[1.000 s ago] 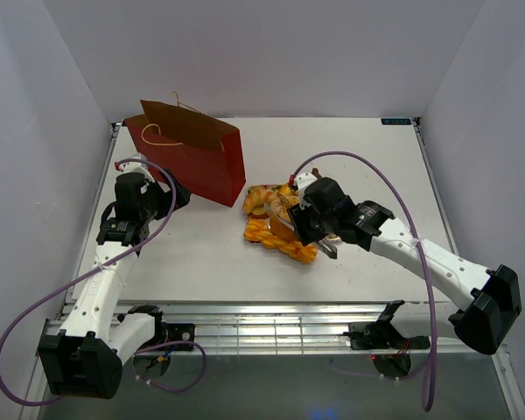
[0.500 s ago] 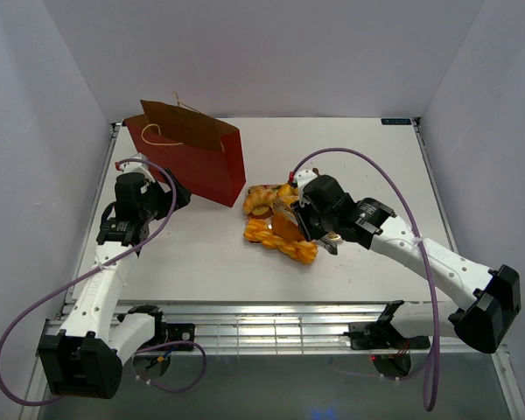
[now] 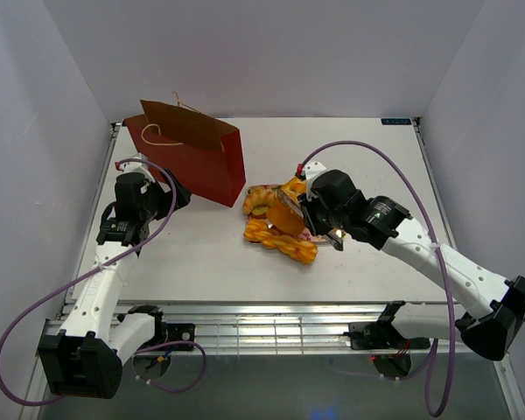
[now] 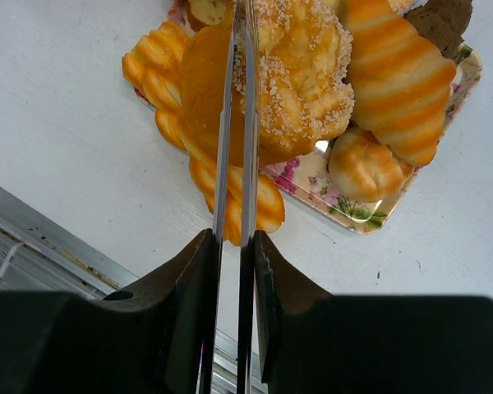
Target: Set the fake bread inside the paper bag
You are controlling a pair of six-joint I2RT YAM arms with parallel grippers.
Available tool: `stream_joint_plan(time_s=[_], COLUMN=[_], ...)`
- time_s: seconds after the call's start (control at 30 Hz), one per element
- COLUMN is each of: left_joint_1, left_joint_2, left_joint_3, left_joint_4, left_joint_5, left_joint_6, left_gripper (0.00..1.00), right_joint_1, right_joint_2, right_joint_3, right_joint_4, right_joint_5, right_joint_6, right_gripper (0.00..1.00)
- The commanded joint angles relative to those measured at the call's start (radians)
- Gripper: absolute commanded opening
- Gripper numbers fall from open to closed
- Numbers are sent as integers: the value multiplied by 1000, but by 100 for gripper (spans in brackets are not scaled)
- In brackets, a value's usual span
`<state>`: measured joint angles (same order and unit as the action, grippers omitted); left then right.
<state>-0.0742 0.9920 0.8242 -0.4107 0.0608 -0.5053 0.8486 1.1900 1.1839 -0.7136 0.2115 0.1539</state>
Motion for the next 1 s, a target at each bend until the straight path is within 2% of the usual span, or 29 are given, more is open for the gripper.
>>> stream_joint_plan(time_s=[0.0, 0.1, 0.63, 0.97], left_joint_1=[-3, -4, -3, -4], left_joint_2=[-12, -13, -13, -23], left_joint_3=[16, 18, 16, 13], left_joint_4=[7, 7, 7, 7], left_joint_5=[8, 8, 8, 10], left_joint_6=[4, 5, 4, 1], left_gripper=[98, 98, 98, 98], right_joint_1=[6, 7, 6, 6], right_joint_2=[-50, -63, -95, -40], right_joint_3=[66, 77, 184, 304], right_joint_4=[17, 19, 78, 147], right_joint_5=[29, 9, -92, -169], right_joint_6=[12, 21, 47, 53], right_gripper=[11, 8, 8, 8])
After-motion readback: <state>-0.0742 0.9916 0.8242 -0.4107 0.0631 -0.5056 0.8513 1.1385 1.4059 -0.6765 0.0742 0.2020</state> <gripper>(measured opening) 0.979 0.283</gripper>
